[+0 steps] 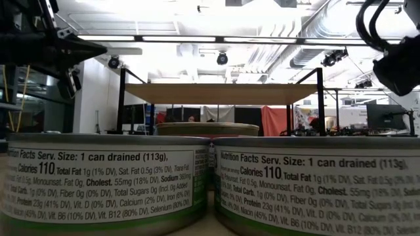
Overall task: Stack canned seafood by type on shelf
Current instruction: Put the green tuna can on the shelf
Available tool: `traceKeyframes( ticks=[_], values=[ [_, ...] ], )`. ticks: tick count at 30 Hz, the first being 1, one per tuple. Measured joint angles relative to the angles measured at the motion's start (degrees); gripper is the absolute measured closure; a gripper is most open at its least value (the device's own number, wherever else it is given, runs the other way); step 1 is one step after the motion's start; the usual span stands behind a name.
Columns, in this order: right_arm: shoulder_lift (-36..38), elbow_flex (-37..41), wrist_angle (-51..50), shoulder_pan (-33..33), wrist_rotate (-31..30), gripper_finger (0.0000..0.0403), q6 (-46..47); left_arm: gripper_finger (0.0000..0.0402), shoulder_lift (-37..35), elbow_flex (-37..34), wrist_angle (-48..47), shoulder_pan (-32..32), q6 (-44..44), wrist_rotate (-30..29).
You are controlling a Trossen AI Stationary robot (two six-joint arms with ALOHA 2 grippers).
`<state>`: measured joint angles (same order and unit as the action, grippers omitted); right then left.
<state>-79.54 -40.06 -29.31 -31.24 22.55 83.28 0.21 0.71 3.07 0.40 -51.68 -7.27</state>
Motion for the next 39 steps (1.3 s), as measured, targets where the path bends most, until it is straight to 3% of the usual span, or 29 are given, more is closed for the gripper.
traceKeyframes(
  ticks=[5, 10, 14, 22, 29, 34, 39],
  values=[
    [-3.71, -0.03, 0.12, -0.04, 0.92, 0.0403, -4.83, 0.0402, 0.0, -0.02, 2.23, 0.01, -1.37, -3.74],
    [-5.73, -0.19, 3.31, 1.54, 1.46, 0.0403, -8.95, 0.0401, 2.06, 1.64, 7.94, -1.76, 2.89, 1.85],
    [-5.95, -1.57, 7.56, 5.4, -6.79, 0.0403, -13.29, 0.0402, 8.83, 7.1, 3.31, -4.29, 8.84, 0.54],
    [-6.38, -6.86, 7.77, 14.8, -17.88, 0.0403, -27.34, 0.0401, 35.54, 19.4, 1.66, -9.74, 21.19, 0.57],
    [-8.43, -13.51, 12.52, 19.11, -18.12, 0.0403, -40.68, 0.0402, 60.83, 30.77, 3.95, -12.15, 34.0, -0.66],
    [-7.85, -23.28, -5.9, 18.21, -18.55, 0.0403, -46.32, 0.0401, 75.35, 37.55, 9.32, -11.06, 43.41, -0.8],
    [-7.85, -24.26, -19.93, 12.94, -15.39, 0.0403, -41.61, 0.0401, 88.82, 46.29, 11.15, -8.86, 49.5, 3.37]
  ],
)
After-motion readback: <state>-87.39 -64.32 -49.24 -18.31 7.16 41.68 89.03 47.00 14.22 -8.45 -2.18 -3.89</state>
